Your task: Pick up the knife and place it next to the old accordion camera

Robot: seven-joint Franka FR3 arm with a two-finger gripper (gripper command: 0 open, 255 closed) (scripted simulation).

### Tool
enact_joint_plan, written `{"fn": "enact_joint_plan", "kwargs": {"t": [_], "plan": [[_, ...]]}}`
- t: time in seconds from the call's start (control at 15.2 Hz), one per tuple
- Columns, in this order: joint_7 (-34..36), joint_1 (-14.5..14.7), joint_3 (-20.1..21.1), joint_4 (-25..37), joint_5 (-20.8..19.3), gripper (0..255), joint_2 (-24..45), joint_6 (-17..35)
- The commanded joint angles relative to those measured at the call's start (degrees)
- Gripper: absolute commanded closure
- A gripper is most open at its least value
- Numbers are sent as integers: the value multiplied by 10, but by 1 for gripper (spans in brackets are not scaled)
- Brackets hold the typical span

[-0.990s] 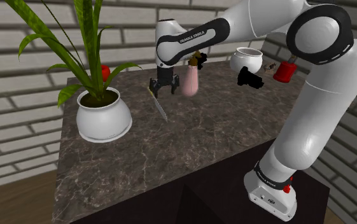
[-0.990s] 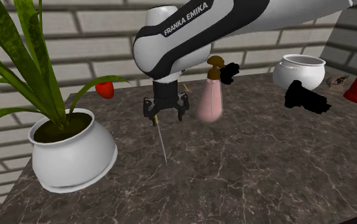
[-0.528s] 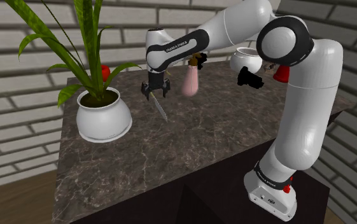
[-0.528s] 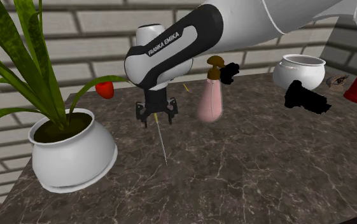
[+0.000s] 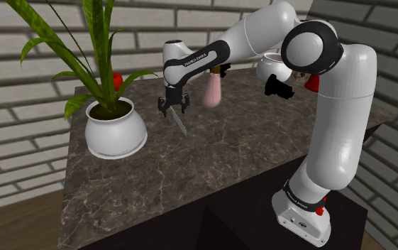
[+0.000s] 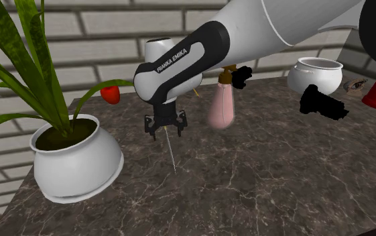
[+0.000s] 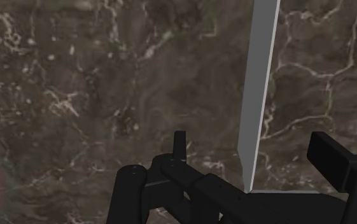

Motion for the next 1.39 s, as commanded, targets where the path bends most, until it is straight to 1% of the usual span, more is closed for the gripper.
{"fn": "enact_joint_plan", "kwargs": {"t": [0.0,0.26,0.33,0.92,1.32], "plan": [[0,0,0,0,0,0,0,1],[0,0,0,0,0,0,0,1],[0,0,0,0,0,255,0,1],[0,0,0,0,0,255,0,1],[-2,-1,2,17,4,255,-21,-38]]}}
